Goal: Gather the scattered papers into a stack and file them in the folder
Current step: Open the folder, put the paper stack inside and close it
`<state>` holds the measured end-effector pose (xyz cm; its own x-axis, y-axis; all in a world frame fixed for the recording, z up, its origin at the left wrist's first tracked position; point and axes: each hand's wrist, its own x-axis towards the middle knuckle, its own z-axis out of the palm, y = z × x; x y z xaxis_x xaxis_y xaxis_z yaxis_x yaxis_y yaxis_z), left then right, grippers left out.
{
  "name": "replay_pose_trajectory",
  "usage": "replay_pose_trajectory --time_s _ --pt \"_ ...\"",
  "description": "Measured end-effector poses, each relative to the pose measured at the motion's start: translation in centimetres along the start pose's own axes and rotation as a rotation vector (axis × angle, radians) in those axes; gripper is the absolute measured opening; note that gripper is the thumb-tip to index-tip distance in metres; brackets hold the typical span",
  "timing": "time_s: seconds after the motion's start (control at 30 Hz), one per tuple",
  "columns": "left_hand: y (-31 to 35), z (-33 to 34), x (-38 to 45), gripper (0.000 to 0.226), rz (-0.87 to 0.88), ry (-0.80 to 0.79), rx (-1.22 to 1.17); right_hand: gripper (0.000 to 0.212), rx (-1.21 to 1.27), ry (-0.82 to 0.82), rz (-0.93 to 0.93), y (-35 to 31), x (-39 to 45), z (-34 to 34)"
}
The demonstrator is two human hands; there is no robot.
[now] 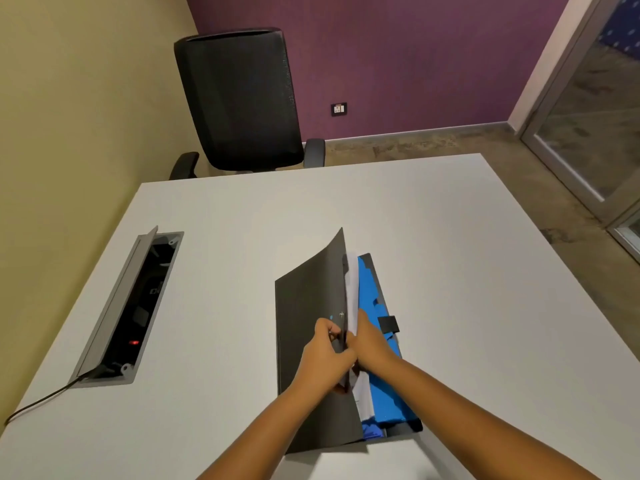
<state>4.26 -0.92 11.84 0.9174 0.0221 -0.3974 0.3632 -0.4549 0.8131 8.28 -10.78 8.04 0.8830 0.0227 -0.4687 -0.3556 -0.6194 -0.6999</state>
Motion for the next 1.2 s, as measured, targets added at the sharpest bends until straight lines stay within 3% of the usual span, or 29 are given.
replay_pose_trajectory --time_s 0.03,0.13,0.2,0.33,0.47,0.6,0.7,0.8,0.97,1.07,1.2 --pt "0.1 0.4 -0.1 0.028 0.018 0.007 -0.004 0.031 -0.025 0.013 0.026 -0.2 0.1 0.4" --pt "0.1 1.0 0.0 0.027 0.029 0.010 -0.017 0.043 0.167 0.041 0.174 -0.6 0.2 0.5" --pt "-0.1 1.2 0.1 0.029 0.034 0.011 -0.001 0.029 0.187 -0.022 0.183 -0.5 0.6 0.0" --pt "-0.5 1.7 0.7 0.036 0.082 -0.001 0.105 0.033 0.303 -0.059 0.180 0.6 1.8 -1.5" --pt "-3.0 1.1 1.3 0.045 0.018 0.085 0.035 0.032 0.307 -0.143 0.234 2.6 2.0 -1.8" --pt "-7.9 -1.0 2.4 0.052 -0.310 0.294 0.068 0.041 0.176 -0.044 0.168 6.1 1.7 -1.9" --pt "-10.3 -2.0 2.5 0.049 -0.475 0.308 0.150 0.031 0.059 -0.048 0.023 8.0 1.6 -1.8" --pt "-11.3 -2.1 2.5 0.043 -0.459 0.279 0.200 0.028 0.003 -0.133 -0.019 8.6 1.6 -1.4" --pt "-11.9 -2.4 2.7 0.036 -0.450 0.259 0.224 0.044 -0.041 -0.209 -0.084 9.1 2.1 -1.4" --pt "-12.1 -3.0 3.0 0.031 -0.437 0.263 0.175 0.033 -0.007 -0.312 -0.097 9.3 1.9 -2.1" --pt "-12.0 -3.8 3.1 0.018 -0.469 0.289 0.086 0.025 0.094 -0.196 -0.106 10.0 1.2 -2.0"
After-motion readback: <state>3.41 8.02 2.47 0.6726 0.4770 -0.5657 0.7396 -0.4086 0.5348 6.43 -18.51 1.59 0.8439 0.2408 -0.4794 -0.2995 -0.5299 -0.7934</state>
